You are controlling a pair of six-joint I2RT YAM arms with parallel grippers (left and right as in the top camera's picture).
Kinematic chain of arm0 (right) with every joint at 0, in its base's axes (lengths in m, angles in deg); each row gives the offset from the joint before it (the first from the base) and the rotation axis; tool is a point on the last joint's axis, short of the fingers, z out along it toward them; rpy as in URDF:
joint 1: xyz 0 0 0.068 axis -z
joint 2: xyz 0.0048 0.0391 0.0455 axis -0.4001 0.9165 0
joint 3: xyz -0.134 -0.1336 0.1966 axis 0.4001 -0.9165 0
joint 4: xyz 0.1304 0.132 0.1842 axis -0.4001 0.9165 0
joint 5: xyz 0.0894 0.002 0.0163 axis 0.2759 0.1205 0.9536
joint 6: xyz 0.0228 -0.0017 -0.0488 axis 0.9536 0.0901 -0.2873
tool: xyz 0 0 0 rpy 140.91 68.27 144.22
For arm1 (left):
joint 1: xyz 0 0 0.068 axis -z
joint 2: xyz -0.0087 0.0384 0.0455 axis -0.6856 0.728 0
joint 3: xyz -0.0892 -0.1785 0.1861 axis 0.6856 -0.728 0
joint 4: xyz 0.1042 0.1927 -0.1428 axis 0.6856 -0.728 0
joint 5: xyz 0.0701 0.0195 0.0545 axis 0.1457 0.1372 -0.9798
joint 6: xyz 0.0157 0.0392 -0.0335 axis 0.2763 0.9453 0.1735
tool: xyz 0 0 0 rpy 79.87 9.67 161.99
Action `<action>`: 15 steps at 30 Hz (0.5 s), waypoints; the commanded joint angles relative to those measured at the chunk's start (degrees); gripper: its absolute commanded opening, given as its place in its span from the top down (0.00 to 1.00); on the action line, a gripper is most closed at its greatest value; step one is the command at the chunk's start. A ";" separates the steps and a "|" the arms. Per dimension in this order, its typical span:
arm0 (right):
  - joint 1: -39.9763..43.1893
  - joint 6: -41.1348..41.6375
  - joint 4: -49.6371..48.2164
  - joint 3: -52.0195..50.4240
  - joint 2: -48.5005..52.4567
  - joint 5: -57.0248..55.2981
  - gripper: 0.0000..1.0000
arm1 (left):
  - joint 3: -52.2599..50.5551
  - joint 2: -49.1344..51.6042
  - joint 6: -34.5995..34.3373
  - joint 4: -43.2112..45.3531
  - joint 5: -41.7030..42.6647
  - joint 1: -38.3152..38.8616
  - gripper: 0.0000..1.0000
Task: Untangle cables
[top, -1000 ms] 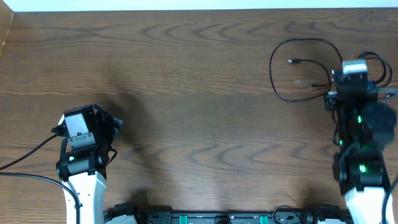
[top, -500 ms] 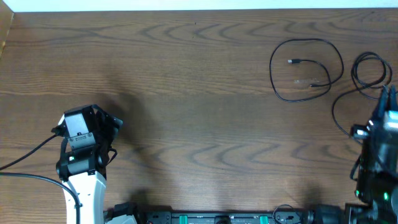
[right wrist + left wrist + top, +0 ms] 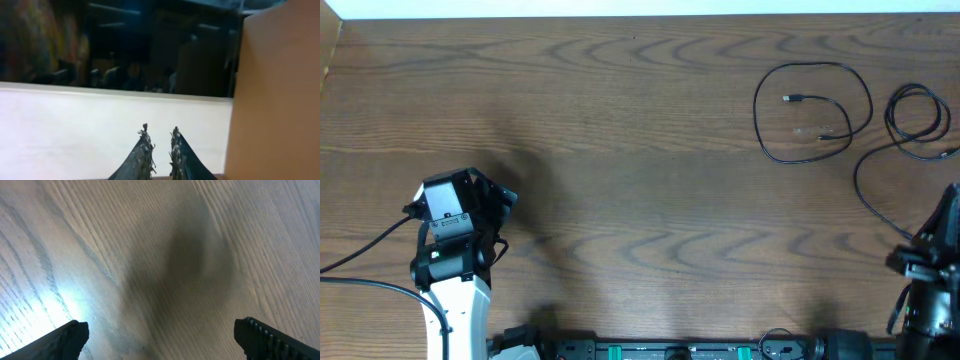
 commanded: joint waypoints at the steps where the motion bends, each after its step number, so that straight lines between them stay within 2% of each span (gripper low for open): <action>1: -0.28 4.70 2.86 3.10 -2.93 3.76 0.88 | 0.37 -0.37 -0.07 -0.17 -0.17 -0.09 0.01; 6: -2.67 4.59 6.25 4.81 -6.71 3.45 0.88 | 0.37 -0.37 -0.07 -0.17 -0.17 -0.09 0.01; 10: -4.26 -0.57 6.43 5.68 -8.59 3.45 0.85 | 0.37 -0.37 -0.07 -0.17 -0.17 -0.09 0.01; 15: -4.55 -6.64 6.88 7.21 -9.79 3.43 0.67 | 0.37 -0.37 -0.07 -0.17 -0.17 -0.09 0.01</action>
